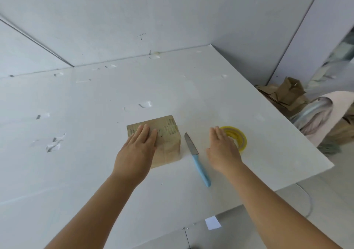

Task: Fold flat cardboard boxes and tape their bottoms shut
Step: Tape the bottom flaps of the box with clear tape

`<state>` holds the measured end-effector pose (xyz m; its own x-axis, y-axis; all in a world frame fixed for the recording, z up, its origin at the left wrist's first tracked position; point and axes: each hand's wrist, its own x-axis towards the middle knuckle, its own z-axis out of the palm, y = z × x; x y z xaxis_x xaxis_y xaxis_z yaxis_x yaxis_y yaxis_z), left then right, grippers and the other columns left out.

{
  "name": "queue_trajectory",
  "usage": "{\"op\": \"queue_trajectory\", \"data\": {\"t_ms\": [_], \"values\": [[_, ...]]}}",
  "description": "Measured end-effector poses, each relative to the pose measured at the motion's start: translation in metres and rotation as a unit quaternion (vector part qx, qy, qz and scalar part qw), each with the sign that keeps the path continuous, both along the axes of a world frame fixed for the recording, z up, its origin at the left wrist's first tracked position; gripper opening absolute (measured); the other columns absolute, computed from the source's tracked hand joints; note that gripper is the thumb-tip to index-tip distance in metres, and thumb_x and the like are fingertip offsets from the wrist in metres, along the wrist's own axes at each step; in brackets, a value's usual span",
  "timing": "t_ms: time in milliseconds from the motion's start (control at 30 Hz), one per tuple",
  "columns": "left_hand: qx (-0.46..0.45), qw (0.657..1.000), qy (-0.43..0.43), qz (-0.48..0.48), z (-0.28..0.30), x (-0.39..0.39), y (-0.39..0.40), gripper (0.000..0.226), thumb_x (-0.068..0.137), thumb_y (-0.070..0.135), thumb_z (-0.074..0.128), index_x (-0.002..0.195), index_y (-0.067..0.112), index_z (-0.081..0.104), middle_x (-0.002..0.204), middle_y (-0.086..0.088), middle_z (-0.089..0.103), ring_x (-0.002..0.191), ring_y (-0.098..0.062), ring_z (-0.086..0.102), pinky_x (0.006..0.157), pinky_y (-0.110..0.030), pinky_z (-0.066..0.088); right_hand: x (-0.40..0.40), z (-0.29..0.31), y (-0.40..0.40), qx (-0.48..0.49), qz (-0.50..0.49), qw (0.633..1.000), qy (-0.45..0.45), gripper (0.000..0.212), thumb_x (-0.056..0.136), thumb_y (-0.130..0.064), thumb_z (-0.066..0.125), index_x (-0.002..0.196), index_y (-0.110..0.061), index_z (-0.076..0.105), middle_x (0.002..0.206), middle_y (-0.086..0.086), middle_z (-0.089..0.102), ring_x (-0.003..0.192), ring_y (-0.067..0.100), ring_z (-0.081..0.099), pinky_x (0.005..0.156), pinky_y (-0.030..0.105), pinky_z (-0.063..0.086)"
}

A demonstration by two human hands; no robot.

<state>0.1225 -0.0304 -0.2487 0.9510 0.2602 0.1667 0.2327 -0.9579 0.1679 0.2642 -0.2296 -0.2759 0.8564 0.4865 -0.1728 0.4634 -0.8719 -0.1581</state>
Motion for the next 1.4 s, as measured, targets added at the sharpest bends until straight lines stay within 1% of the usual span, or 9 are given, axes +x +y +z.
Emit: {"op": "queue_trajectory", "data": {"t_ms": [67, 167, 333, 500, 633, 767, 900, 1167, 1400], "values": [[-0.011, 1.000, -0.007, 0.006, 0.001, 0.000, -0.001, 0.047, 0.101, 0.025, 0.041, 0.146, 0.014, 0.036, 0.156, -0.005, 0.027, 0.147, -0.020, 0.017, 0.113, -0.031, 0.024, 0.006, -0.008, -0.013, -0.036, -0.043, 0.998, -0.008, 0.060, 0.095, -0.014, 0.044, 0.146, -0.002, 0.016, 0.153, 0.015, 0.026, 0.141, 0.028, 0.026, 0.111, 0.036, 0.024], [-0.020, 1.000, -0.011, 0.012, 0.003, -0.002, -0.004, 0.047, 0.100, 0.025, 0.043, 0.145, 0.014, 0.038, 0.156, -0.005, 0.028, 0.146, -0.020, 0.019, 0.113, -0.033, 0.025, 0.010, -0.015, -0.027, -0.062, -0.048, 0.996, -0.047, 0.040, 0.089, -0.004, 0.043, 0.129, -0.011, 0.045, 0.122, 0.010, 0.060, 0.114, 0.029, 0.054, 0.092, 0.033, 0.041], [-0.024, 0.999, -0.021, 0.009, 0.007, -0.004, -0.005, 0.044, 0.097, 0.020, 0.052, 0.139, 0.010, 0.047, 0.149, -0.008, 0.040, 0.142, -0.026, 0.032, 0.107, -0.039, 0.035, 0.021, -0.013, -0.032, 0.038, -0.074, 0.996, -0.029, 0.039, 0.088, -0.005, 0.046, 0.124, -0.018, 0.053, 0.109, 0.011, 0.065, 0.103, 0.033, 0.060, 0.072, 0.030, 0.041], [-0.029, 0.999, -0.024, 0.021, 0.013, -0.005, -0.004, 0.043, 0.093, 0.020, 0.057, 0.135, 0.013, 0.052, 0.134, -0.004, 0.048, 0.119, -0.027, 0.050, 0.080, -0.034, 0.048, 0.018, 0.027, -0.016, 0.240, -0.061, 0.968, -0.045, 0.012, 0.086, -0.017, 0.057, 0.098, -0.015, 0.060, 0.075, 0.007, 0.061, 0.074, 0.033, 0.054, 0.059, 0.033, 0.034], [-0.055, 0.998, -0.028, 0.028, 0.014, -0.006, -0.002, 0.044, 0.096, 0.029, 0.049, 0.140, 0.023, 0.046, 0.133, 0.007, 0.042, 0.122, -0.014, 0.041, 0.083, -0.024, 0.043, 0.006, 0.067, 0.010, 0.380, -0.023, 0.925, -0.011, 0.011, 0.083, -0.020, 0.062, 0.092, -0.015, 0.064, 0.082, 0.001, 0.071, 0.080, 0.023, 0.063, 0.072, 0.035, 0.050], [-0.150, 0.986, -0.062, 0.049, 0.019, -0.007, 0.000, 0.042, 0.097, 0.030, 0.047, 0.138, 0.023, 0.049, 0.135, 0.011, 0.047, 0.113, -0.011, 0.052, 0.087, -0.024, 0.044, -0.010, 0.095, 0.036, 0.499, 0.006, 0.865, 0.046, 0.019, 0.081, -0.018, 0.066, 0.081, -0.036, 0.060, 0.078, -0.027, 0.068, 0.081, -0.006, 0.065, 0.070, 0.013, 0.049], [-0.221, 0.967, -0.098, 0.085, 0.020, -0.008, 0.003, 0.048, 0.095, 0.027, 0.050, 0.143, 0.024, 0.039, 0.131, 0.010, 0.055, 0.111, -0.011, 0.054, 0.084, -0.018, 0.038, -0.022, 0.104, 0.060, 0.556, 0.045, 0.824, 0.101, 0.022, 0.083, -0.016, 0.068, 0.086, -0.036, 0.060, 0.086, -0.025, 0.071, 0.087, -0.004, 0.066, 0.078, 0.020, 0.052], [-0.385, 0.896, -0.187, 0.118, 0.026, -0.013, 0.006, 0.050, 0.090, 0.019, 0.060, 0.137, 0.025, 0.044, 0.119, 0.010, 0.061, 0.108, -0.003, 0.058, 0.095, -0.023, 0.046, -0.044, 0.078, 0.094, 0.521, 0.082, 0.845, 0.086, 0.020, 0.081, -0.019, 0.072, 0.094, -0.031, 0.063, 0.078, -0.036, 0.062, 0.081, -0.019, 0.060, 0.067, 0.000, 0.041], [-0.523, 0.795, -0.267, 0.154, 0.046, -0.006, 0.005, 0.032, 0.090, 0.016, 0.063, 0.121, 0.020, 0.063, 0.102, 0.016, 0.070, 0.094, 0.007, 0.064, 0.081, -0.012, 0.049, -0.047, 0.067, 0.103, 0.496, 0.084, 0.863, 0.052, 0.026, 0.079, -0.026, 0.074, 0.102, -0.026, 0.061, 0.087, -0.024, 0.066, 0.087, -0.008, 0.065, 0.075, 0.008, 0.048]]}}
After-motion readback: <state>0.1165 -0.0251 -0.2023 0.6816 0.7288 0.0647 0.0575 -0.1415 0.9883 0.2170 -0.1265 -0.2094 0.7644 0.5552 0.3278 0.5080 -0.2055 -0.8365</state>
